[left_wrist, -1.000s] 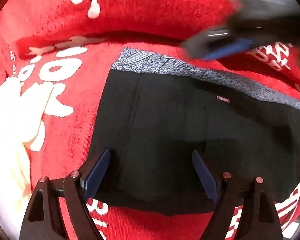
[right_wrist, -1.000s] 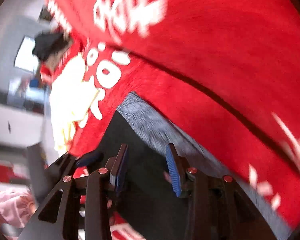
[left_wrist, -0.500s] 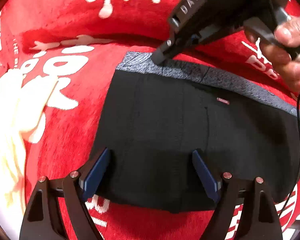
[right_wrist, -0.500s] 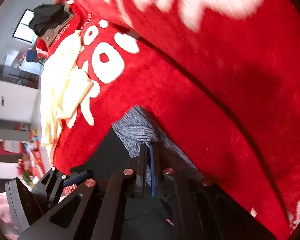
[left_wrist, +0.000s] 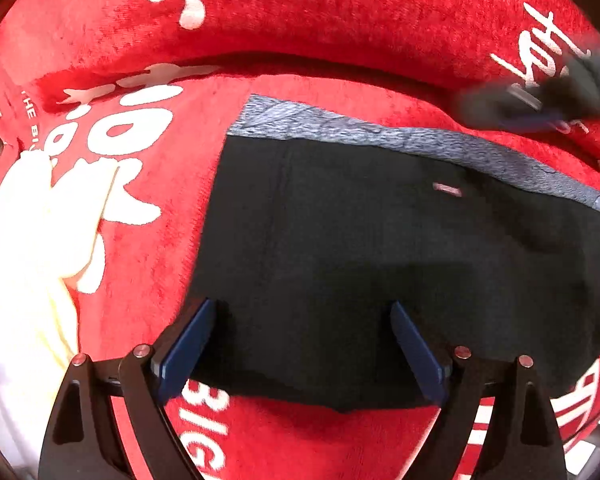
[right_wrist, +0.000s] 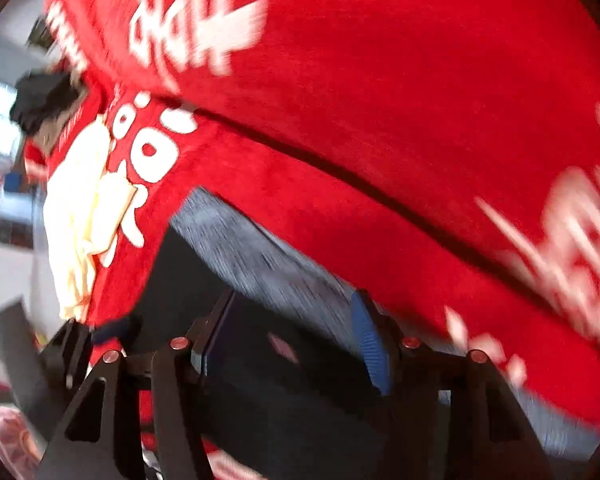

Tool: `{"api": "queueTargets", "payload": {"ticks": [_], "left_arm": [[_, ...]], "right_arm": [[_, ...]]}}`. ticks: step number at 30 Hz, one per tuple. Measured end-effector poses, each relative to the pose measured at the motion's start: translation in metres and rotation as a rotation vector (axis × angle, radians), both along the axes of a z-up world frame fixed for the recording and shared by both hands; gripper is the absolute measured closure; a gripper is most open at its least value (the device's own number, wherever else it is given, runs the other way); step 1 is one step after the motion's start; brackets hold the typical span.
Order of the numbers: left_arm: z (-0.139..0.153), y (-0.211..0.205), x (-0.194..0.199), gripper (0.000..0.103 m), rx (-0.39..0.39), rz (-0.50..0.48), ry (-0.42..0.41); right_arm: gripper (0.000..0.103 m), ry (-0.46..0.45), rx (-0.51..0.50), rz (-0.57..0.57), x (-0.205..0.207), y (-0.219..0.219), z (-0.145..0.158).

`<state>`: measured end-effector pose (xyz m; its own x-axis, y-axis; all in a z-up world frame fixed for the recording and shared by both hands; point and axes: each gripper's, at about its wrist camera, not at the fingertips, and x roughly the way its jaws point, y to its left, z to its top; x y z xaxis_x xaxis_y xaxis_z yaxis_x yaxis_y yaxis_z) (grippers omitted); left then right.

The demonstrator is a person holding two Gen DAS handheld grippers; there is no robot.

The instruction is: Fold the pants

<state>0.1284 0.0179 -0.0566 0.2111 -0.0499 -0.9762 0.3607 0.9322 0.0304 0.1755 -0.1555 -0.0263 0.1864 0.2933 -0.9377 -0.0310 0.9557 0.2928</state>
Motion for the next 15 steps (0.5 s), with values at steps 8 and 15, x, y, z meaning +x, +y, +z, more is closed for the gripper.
{"api": "queueTargets", "payload": {"ticks": [8, 15], "left_arm": [[0.016, -0.051, -0.017, 0.013, 0.045, -0.031, 0.047], [0.028, -0.118, -0.048, 0.013, 0.05, -0.127, 0.062]], "right_arm": [[0.031, 0.053, -0.017, -0.266, -0.125, -0.098, 0.016], [0.025, 0.081, 0.012, -0.402, -0.199, -0.152, 0.014]]}}
